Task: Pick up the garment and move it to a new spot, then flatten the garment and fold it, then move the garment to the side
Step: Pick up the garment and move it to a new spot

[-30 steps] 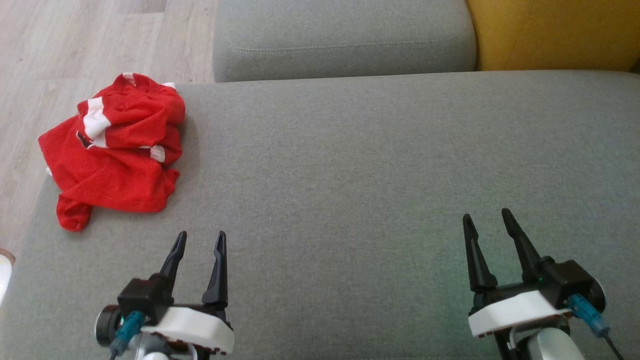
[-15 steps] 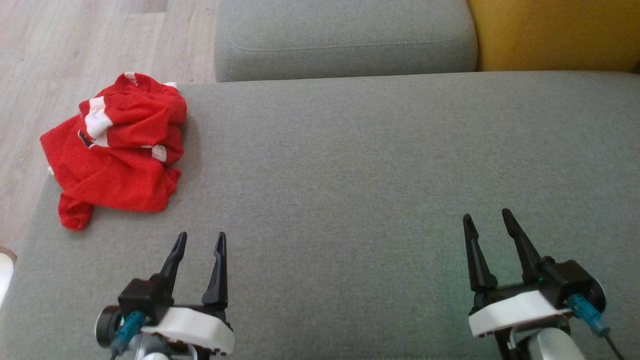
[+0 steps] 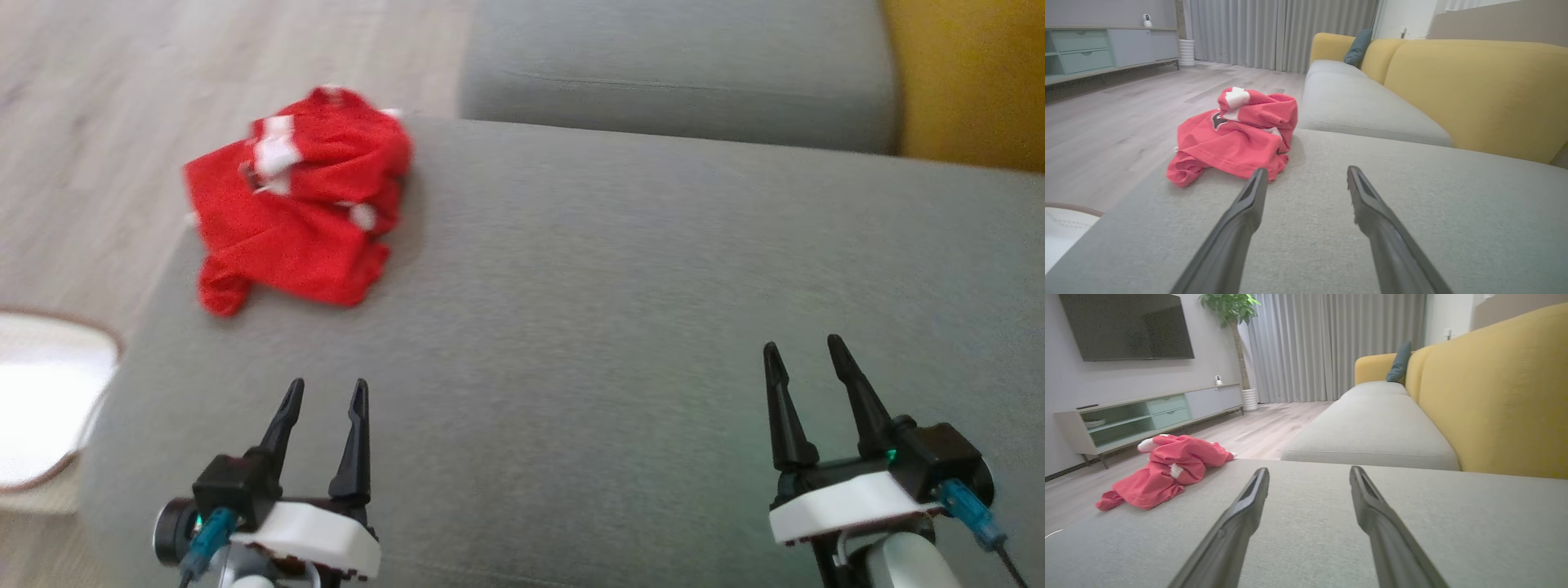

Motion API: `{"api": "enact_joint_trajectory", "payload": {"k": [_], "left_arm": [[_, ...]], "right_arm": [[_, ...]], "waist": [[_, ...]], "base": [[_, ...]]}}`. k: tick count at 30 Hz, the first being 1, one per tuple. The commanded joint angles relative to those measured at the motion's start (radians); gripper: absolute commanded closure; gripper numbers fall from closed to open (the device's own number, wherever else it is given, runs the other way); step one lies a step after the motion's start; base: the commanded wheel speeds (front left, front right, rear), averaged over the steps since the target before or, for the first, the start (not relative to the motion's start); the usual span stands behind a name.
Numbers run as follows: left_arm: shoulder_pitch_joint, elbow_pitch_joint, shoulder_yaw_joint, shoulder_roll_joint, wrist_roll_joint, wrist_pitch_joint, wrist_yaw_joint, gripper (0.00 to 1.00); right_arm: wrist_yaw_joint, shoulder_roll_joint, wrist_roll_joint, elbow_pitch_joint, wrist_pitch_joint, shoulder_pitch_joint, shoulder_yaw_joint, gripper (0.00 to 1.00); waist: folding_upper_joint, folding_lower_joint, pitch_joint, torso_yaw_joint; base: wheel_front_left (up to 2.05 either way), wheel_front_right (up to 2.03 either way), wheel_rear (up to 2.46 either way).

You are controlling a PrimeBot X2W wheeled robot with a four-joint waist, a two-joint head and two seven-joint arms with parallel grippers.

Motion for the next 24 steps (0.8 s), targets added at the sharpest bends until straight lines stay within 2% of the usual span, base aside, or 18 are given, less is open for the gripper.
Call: {"api": "enact_joint_trajectory", "payload": {"k": [1,6,11,24], "left_arm": [[-0.042,-0.026,0.039,0.008,0.017,-0.012,-0.007,0.0],[-0.041,-0.026,0.049,0.008,0.023,-0.012,-0.011,0.0],[-0.037,-0.029,0.056,0.008,0.024,-0.012,-0.013,0.0],[-0.049,-0.034,0.075,0.014,0.029,-0.012,-0.03,0.0]], "right_arm": [[0.008,-0.008,0.009,-0.035,-0.011,-0.038,0.026,0.0],[0.008,-0.008,0.013,-0.035,-0.011,-0.041,0.034,0.0],[0.008,-0.008,0.016,-0.033,-0.011,-0.043,0.043,0.0],[0.008,-0.008,0.018,-0.041,-0.011,-0.045,0.045,0.0]], "waist": [[0.0,0.0,-0.004,0.092],[0.0,0.0,-0.006,0.176],[0.0,0.0,-0.006,0.218],[0.0,0.0,0.01,0.27]], "base": [[0.0,0.0,0.0],[0.0,0.0,0.0],[0.0,0.0,0.0],[0.0,0.0,0.0]]}}
